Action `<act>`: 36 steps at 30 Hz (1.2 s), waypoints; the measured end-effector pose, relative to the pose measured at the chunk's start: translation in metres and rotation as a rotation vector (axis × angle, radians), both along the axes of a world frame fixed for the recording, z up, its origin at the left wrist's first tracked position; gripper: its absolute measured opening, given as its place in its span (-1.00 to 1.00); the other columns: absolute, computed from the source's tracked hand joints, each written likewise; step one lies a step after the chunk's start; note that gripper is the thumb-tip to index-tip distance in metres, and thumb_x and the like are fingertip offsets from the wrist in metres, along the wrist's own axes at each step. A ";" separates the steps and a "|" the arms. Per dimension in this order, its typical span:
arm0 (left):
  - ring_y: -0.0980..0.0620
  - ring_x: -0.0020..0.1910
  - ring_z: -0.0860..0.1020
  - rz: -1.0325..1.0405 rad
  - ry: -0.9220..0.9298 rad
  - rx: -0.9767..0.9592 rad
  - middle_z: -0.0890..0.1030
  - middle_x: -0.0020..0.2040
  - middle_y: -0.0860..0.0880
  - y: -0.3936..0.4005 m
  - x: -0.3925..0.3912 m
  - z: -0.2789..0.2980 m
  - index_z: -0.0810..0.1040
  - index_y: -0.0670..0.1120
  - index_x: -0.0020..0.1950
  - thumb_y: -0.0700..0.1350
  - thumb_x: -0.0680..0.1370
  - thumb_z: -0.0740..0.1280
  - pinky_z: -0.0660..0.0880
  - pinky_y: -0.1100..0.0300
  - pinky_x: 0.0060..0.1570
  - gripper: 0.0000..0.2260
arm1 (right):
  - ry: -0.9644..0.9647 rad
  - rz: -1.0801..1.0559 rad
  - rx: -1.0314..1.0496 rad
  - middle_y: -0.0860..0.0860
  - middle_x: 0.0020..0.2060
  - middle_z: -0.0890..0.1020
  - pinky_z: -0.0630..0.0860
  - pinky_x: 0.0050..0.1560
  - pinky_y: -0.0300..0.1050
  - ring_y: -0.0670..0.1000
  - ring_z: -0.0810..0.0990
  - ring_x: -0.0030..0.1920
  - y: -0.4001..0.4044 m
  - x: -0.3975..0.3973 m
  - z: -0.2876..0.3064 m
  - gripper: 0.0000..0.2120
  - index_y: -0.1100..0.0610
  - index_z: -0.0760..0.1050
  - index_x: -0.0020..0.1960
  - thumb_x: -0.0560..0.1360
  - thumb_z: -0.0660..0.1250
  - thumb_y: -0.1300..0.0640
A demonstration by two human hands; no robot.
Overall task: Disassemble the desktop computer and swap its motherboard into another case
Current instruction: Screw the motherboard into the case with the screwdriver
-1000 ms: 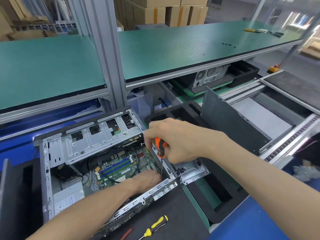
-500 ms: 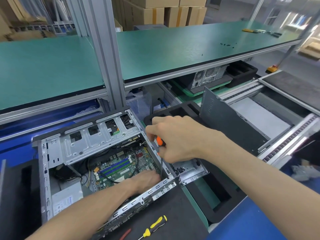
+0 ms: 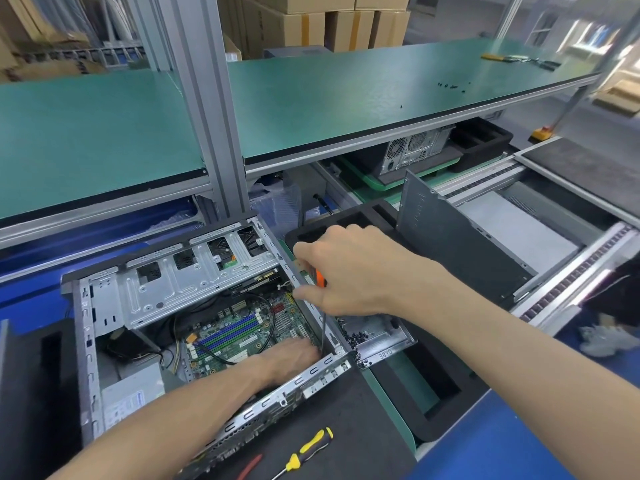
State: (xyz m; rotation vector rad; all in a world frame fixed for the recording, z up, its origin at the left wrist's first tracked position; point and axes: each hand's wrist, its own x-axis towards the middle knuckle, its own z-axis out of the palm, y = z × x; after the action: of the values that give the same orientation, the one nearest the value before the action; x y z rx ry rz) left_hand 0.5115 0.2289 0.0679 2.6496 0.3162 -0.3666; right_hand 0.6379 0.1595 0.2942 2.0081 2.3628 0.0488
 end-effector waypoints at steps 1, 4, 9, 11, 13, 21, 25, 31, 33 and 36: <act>0.05 -0.46 0.25 -0.003 -0.001 0.004 0.23 -0.44 0.14 0.000 0.000 -0.001 0.16 0.06 -0.42 -0.18 0.44 0.19 0.33 0.13 -0.27 -0.70 | -0.061 -0.026 0.030 -0.05 -0.35 0.24 0.22 -0.27 -0.04 0.07 0.28 -0.36 0.000 -0.001 -0.001 -0.67 0.03 0.27 -0.08 0.57 0.24 -0.21; 0.02 -0.45 0.26 0.001 -0.002 -0.010 0.23 -0.44 0.14 0.001 -0.001 -0.003 0.17 0.06 -0.42 -0.18 0.45 0.19 0.34 0.12 -0.26 -0.69 | 0.015 0.004 -0.024 -0.03 -0.31 0.32 0.32 -0.23 -0.02 0.14 0.37 -0.24 0.004 -0.002 -0.001 -0.78 0.03 0.31 -0.08 0.57 0.28 -0.08; 0.10 -0.48 0.26 0.024 0.008 -0.040 0.25 -0.46 0.14 0.001 0.000 0.000 0.18 0.06 -0.42 -0.11 0.42 0.14 0.33 0.14 -0.29 -0.76 | 0.270 0.098 -0.272 -0.06 -0.06 0.51 0.51 -0.18 0.01 -0.06 0.49 -0.14 0.001 0.000 0.009 -0.68 -0.04 0.48 0.06 0.38 0.36 0.25; 0.01 -0.45 0.29 0.030 0.014 -0.023 0.25 -0.45 0.13 0.002 0.001 -0.002 0.18 0.05 -0.42 -0.20 0.48 0.21 0.35 0.12 -0.28 -0.67 | 0.205 0.077 -0.173 -0.08 -0.11 0.46 0.41 -0.25 -0.01 -0.04 0.45 -0.21 -0.001 -0.001 0.007 -0.76 -0.06 0.42 0.05 0.44 0.39 0.00; -0.03 -0.41 0.31 0.033 0.026 -0.004 0.26 -0.45 0.12 0.004 0.000 -0.004 0.19 0.05 -0.41 -0.24 0.50 0.24 0.35 0.11 -0.28 -0.63 | -0.021 0.000 -0.015 -0.03 -0.28 0.35 0.27 -0.29 -0.02 0.08 0.34 -0.31 0.000 -0.003 0.003 -0.65 0.00 0.32 -0.04 0.53 0.23 -0.29; -0.07 -0.32 0.35 0.012 0.046 0.036 0.23 -0.42 0.09 0.003 0.001 -0.001 0.17 0.01 -0.38 -0.30 0.54 0.23 0.34 0.10 -0.24 -0.61 | 0.276 0.075 -0.286 -0.09 -0.09 0.47 0.45 -0.16 -0.04 -0.08 0.46 -0.14 0.003 0.003 0.010 -0.73 -0.03 0.49 0.03 0.41 0.34 0.26; -0.08 -0.33 0.36 0.025 0.053 0.032 0.25 -0.43 0.08 0.003 0.001 0.001 0.18 0.03 -0.40 -0.27 0.53 0.23 0.36 0.10 -0.25 -0.61 | 0.178 0.047 -0.177 -0.07 -0.14 0.43 0.39 -0.25 -0.03 0.03 0.50 -0.17 0.000 0.000 0.007 -0.79 -0.06 0.40 0.02 0.44 0.36 -0.03; -0.07 -0.28 0.37 0.065 0.088 0.008 0.26 -0.40 0.03 0.002 0.002 0.005 0.22 -0.05 -0.36 -0.29 0.56 0.23 0.37 0.09 -0.20 -0.66 | 0.121 0.007 -0.125 0.00 -0.24 0.44 0.44 -0.19 0.01 0.14 0.47 -0.17 0.010 -0.004 0.003 -0.81 0.04 0.38 -0.06 0.61 0.25 -0.06; -0.07 -0.26 0.37 0.070 0.095 -0.001 0.27 -0.38 0.01 0.001 0.001 0.009 0.28 -0.06 -0.32 -0.29 0.56 0.22 0.37 0.09 -0.19 -0.71 | 0.221 0.064 -0.231 -0.03 -0.12 0.54 0.48 -0.12 -0.01 0.04 0.50 -0.09 0.009 -0.003 0.007 -0.91 0.00 0.48 -0.01 0.51 0.33 0.15; -0.07 -0.26 0.37 0.079 0.096 -0.024 0.28 -0.39 0.00 -0.001 0.000 0.013 0.24 -0.05 -0.36 -0.30 0.57 0.21 0.36 0.09 -0.19 -0.67 | 0.323 0.081 -0.335 -0.07 -0.07 0.48 0.51 -0.21 0.00 -0.05 0.50 -0.14 0.005 -0.002 0.013 -0.68 -0.05 0.50 0.01 0.35 0.33 0.29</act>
State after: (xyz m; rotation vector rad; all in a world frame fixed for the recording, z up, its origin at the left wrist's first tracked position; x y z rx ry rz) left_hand 0.5119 0.2283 0.0809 2.5922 0.4431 -0.4699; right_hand 0.6361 0.1648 0.3070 1.8733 2.4196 -0.6693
